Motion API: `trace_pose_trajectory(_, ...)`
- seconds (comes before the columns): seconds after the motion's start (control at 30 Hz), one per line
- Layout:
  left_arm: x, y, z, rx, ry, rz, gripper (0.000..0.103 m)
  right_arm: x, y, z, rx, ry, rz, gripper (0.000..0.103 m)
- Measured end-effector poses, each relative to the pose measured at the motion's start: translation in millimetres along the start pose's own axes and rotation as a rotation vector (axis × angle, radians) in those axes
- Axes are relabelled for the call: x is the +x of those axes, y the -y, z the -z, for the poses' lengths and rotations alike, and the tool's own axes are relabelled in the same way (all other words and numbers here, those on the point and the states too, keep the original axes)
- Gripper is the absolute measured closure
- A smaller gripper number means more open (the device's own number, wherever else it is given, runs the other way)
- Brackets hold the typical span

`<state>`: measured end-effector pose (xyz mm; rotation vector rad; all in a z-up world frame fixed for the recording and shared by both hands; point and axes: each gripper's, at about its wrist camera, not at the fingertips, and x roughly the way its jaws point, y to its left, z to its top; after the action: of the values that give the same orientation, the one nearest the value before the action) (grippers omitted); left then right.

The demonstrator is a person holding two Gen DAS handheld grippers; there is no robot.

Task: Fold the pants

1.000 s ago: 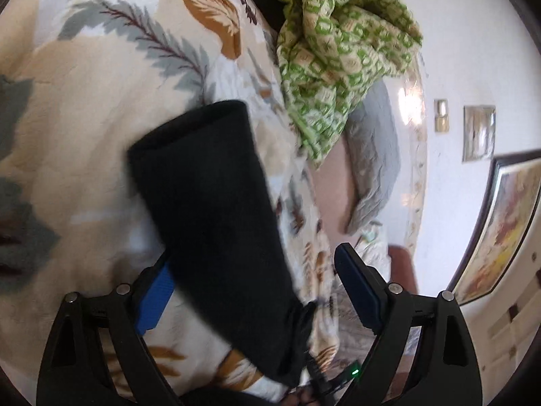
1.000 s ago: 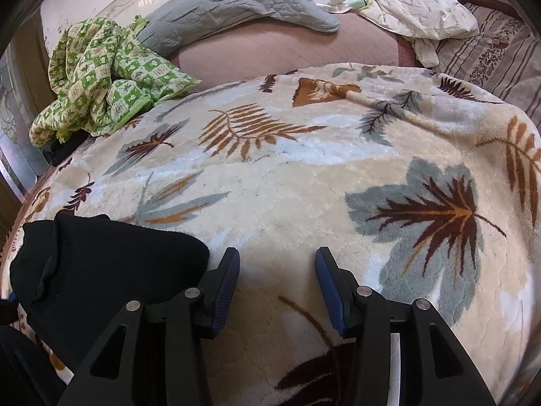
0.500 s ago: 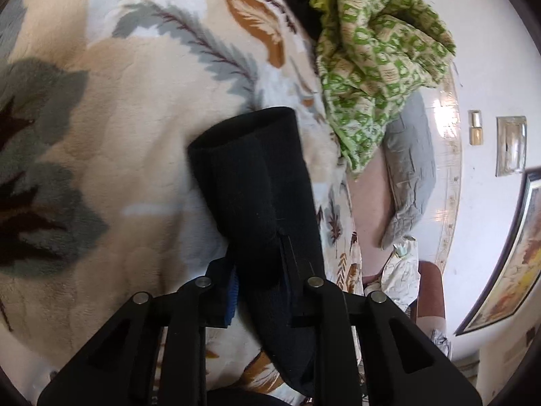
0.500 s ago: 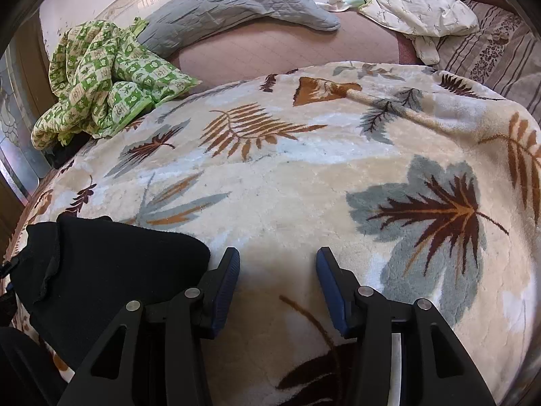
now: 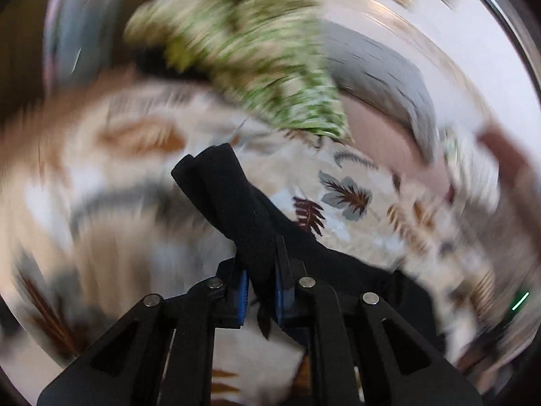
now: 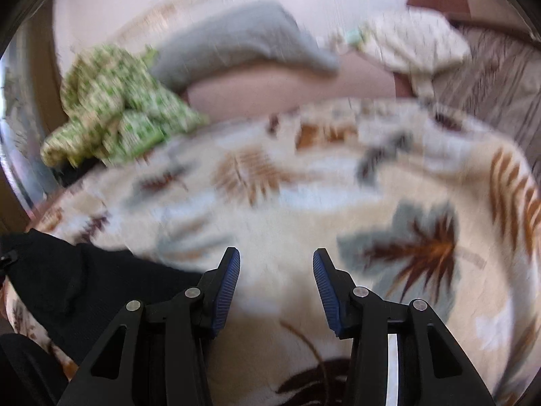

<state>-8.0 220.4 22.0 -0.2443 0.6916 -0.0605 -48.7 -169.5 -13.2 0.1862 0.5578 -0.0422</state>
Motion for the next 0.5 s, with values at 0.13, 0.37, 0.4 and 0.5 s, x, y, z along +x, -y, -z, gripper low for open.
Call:
trace_pose_trajectory(0.13,-3,37,4,0.232,0.034,-0.054,0.093,-13,-13,-7,-0.014,0.013,-0.234,0.054)
trace_pose_trajectory(0.37,5,63,8,0.372,0.026,-0.225,0.093,-7,-42,-2,-0.108,-0.024,-0.306,0.054)
trace_pose_trajectory(0.4,6,65,9,0.386,0.024,-0.243,0.093,-7,-43,-1,-0.115,-0.024,-0.306,0.054)
trace_pose_trajectory(0.5,7,68,12,0.418,0.022,-0.275,0.093,-7,-44,1,-0.122,-0.025,-0.302,0.055)
